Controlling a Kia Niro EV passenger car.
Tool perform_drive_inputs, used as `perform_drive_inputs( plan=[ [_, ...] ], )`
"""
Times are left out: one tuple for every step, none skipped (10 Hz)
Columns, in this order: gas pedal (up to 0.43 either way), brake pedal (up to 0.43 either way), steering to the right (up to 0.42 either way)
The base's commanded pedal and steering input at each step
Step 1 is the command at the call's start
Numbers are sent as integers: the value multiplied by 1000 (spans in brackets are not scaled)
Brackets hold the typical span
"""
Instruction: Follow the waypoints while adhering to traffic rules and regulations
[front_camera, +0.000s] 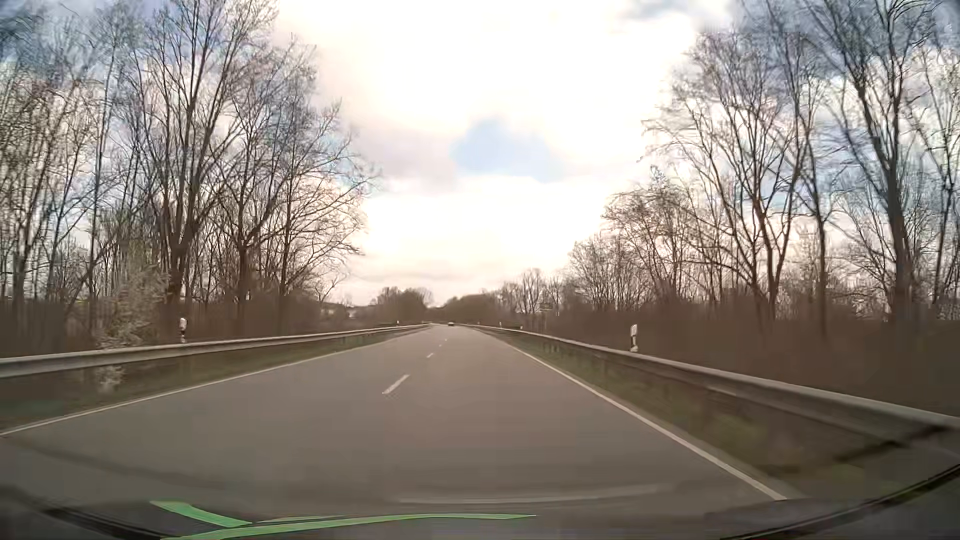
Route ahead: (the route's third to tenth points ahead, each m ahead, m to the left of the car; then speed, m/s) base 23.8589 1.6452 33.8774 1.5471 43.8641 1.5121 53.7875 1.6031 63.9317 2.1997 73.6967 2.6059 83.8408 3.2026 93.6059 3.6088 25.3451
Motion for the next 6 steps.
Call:
perform_drive_inputs(
  plan=[
    [220,0,-1],
    [220,0,-2],
    [220,0,-2],
    [220,0,-2],
    [220,0,-2],
    [220,0,-2]
  ],
)
